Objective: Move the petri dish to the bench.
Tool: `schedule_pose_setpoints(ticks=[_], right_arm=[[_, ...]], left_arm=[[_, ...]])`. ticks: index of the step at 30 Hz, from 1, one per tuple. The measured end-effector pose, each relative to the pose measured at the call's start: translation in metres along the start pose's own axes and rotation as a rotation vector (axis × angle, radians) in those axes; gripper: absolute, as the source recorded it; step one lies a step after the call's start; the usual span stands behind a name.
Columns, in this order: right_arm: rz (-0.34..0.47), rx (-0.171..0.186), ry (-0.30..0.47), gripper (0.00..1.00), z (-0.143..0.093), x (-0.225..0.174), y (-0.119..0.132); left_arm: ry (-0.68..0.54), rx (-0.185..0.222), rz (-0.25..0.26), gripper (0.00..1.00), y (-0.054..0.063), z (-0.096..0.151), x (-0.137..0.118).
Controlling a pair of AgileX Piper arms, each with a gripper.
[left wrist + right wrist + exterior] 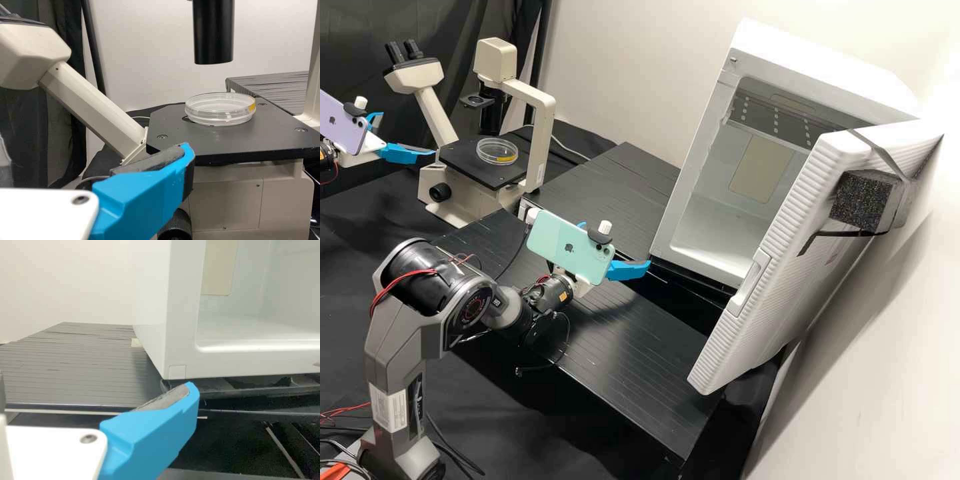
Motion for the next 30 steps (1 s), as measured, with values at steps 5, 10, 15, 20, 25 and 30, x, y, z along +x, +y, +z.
schedule_pose_setpoints(ticks=[5,10,15,20,25,30], right_arm=[[0.000,0.000,0.000,1.00,0.000,0.000,0.000],[-0.003,0.000,-0.003,1.00,0.001,-0.001,-0.001],[-0.022,0.001,0.008,1.00,-0.003,-0.019,-0.005],[-0.024,0.014,0.101,1.00,-0.022,-0.044,-0.013],[-0.046,0.012,0.231,1.00,-0.053,-0.059,-0.026],[-0.079,0.003,0.328,1.00,-0.084,-0.062,-0.041]], left_arm=[[0.000,0.000,0.000,1.00,0.000,0.000,0.000],[0.000,0.000,0.000,1.00,0.000,0.000,0.000],[0.000,0.000,0.000,1.00,0.000,0.000,0.000],[0.000,0.000,0.000,1.00,0.000,0.000,0.000],[0.000,0.000,0.000,1.00,0.000,0.000,0.000],[0.000,0.000,0.000,1.00,0.000,0.000,0.000]])
